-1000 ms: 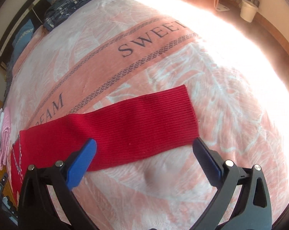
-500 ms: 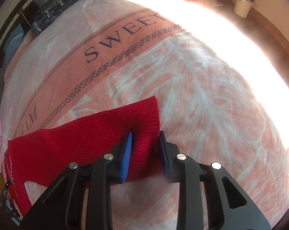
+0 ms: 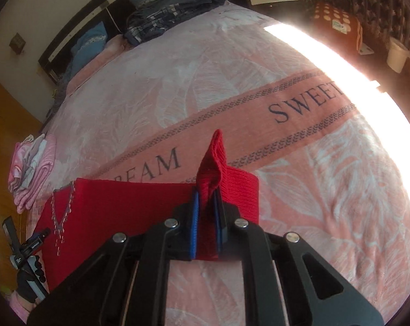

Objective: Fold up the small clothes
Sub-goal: 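Carry the sleeve with the right tool across the sweater body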

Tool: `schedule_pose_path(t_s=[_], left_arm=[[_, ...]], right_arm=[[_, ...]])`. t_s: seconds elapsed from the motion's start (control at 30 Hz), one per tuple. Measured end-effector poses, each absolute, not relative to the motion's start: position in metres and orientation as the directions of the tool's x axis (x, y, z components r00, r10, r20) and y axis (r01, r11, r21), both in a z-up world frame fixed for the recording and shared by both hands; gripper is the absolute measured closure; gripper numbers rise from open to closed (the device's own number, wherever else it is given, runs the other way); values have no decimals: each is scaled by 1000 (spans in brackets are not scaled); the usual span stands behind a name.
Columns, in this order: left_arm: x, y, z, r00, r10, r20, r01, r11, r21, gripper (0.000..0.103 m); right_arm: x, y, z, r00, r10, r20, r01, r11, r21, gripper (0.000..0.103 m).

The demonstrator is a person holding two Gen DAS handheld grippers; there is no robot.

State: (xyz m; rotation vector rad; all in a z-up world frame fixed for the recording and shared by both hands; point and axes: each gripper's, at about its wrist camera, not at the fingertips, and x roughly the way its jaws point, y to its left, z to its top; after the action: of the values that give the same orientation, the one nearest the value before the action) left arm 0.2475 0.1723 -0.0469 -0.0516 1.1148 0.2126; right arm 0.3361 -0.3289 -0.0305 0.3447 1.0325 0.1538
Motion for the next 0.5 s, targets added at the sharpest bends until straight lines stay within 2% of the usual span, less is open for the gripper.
schedule_pose_path(t_s=[0.23,0.5], left_arm=[[243,219,-42,416,168,-894,-247,967,67,4],[244,252,-43,418,158,-894,-274,961,41,4]], right_arm=[[356,-170,-21,420,401,-814,-184,916,356,94],[369,-15,-58,258,458,-851,-368,861,352,94]])
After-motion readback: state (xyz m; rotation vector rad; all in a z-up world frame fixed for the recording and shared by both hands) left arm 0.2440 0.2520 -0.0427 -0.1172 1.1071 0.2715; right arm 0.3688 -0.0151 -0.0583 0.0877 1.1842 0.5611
